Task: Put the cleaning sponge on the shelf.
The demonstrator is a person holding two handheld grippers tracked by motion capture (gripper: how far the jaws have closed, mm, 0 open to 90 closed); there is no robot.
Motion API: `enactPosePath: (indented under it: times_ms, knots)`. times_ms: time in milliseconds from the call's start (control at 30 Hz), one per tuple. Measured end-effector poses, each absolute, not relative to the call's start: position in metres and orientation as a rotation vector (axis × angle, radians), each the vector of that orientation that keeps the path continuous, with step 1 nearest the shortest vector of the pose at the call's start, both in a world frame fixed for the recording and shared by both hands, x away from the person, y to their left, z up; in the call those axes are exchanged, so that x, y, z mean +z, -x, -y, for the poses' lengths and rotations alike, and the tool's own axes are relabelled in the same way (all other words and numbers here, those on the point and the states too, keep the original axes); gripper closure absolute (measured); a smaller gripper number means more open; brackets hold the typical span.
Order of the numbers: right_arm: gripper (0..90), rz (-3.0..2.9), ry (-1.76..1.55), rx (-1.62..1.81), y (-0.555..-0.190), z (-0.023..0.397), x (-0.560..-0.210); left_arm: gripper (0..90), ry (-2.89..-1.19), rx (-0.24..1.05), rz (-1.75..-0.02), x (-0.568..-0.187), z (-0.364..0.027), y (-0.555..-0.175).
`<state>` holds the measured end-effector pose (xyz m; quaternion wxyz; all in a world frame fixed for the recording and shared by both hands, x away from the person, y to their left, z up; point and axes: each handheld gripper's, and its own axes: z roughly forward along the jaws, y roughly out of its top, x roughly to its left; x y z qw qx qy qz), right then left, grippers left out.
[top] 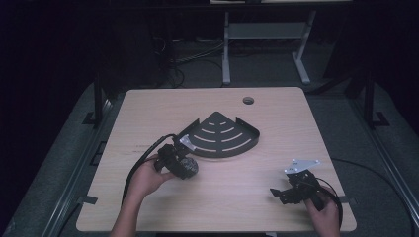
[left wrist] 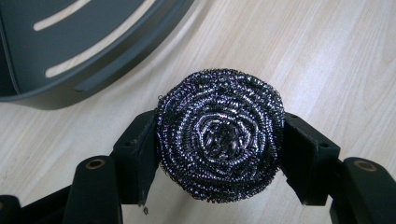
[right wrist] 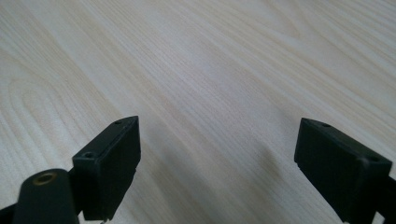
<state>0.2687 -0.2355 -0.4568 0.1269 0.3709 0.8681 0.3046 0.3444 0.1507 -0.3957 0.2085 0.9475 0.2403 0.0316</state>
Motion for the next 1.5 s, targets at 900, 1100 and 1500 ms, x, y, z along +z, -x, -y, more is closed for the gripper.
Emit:
enactPosePath:
  times_ms: [900, 1100, 1500]
  knots:
    - [14.1, -2.537, -1.075, 0.891, -0.271, 0.235, -0.457, 34.1, -2.656, 0.087, -0.642, -0.374, -0.133, -0.369]
    - [14.0, -2.532, -1.077, 0.895, -0.271, 0.235, -0.456, 34.1, -2.659, 0.085, -0.64, -0.372, -0.131, -0.373]
    - [14.0, -2.539, -1.076, 0.888, -0.271, 0.234, -0.457, 34.1, -2.665, 0.095, -0.649, -0.363, -0.126, -0.385]
